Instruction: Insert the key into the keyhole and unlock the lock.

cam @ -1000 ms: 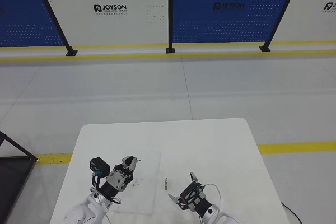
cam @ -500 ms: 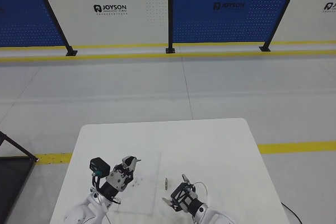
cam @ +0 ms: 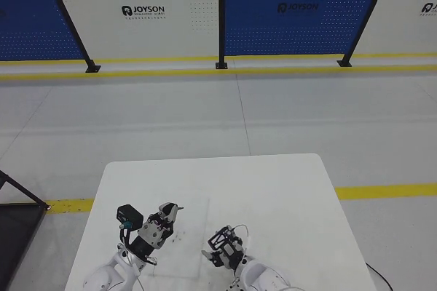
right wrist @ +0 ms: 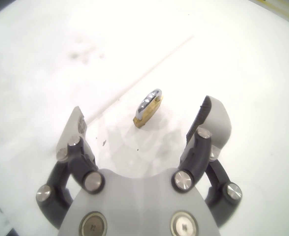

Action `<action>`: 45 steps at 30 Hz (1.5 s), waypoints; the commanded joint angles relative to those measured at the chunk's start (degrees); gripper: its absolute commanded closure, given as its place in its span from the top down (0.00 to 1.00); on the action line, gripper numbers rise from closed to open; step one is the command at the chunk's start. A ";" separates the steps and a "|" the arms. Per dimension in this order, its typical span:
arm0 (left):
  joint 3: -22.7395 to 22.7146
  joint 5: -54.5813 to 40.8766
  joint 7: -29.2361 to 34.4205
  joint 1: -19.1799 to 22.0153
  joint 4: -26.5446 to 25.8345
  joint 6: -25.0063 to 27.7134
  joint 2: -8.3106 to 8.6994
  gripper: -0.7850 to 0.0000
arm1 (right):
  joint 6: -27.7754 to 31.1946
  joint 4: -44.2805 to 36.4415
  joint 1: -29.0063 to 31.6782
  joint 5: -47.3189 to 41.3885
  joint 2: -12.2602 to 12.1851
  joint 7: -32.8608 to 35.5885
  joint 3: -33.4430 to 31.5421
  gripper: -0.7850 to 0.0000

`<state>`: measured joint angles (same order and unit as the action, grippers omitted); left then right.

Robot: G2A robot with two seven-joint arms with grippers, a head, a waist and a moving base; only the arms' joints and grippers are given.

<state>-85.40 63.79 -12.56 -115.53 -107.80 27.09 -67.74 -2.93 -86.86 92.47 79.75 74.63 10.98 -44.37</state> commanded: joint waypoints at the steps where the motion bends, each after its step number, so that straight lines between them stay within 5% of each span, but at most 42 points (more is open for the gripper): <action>1: 0.00 0.00 0.00 0.00 0.00 0.00 0.00 0.00 | -0.16 0.58 -0.36 0.09 0.17 0.59 0.47 0.48; 12: 0.00 0.00 0.00 0.00 0.00 0.00 0.00 0.00 | -3.32 1.86 -0.86 1.57 0.86 0.87 1.70 0.39; 14: 0.00 0.00 0.00 0.00 0.00 0.00 0.00 0.00 | -3.41 2.00 -0.91 1.54 0.92 0.97 1.71 0.28; 24: 0.00 0.00 0.00 0.00 0.00 0.00 0.00 0.00 | -5.46 2.95 -1.40 1.08 1.50 0.59 1.89 0.26; 35: 0.00 0.00 0.00 0.00 0.00 0.00 0.00 0.00 | -5.52 3.29 -1.88 0.41 1.83 0.22 1.42 0.00; 39: 0.00 0.00 0.00 0.00 0.00 0.00 0.00 0.00 | -2.37 1.24 -0.83 -2.91 1.23 -3.24 -1.41 0.00; 45: 0.85 -1.47 -1.08 0.76 -0.73 -0.03 -0.13 0.00 | 12.35 -3.13 3.49 -13.80 -1.02 -15.76 -10.66 0.00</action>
<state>-84.93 62.88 -13.23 -114.90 -108.40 26.60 -67.84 7.12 -89.75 95.31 67.51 73.86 -2.37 -53.64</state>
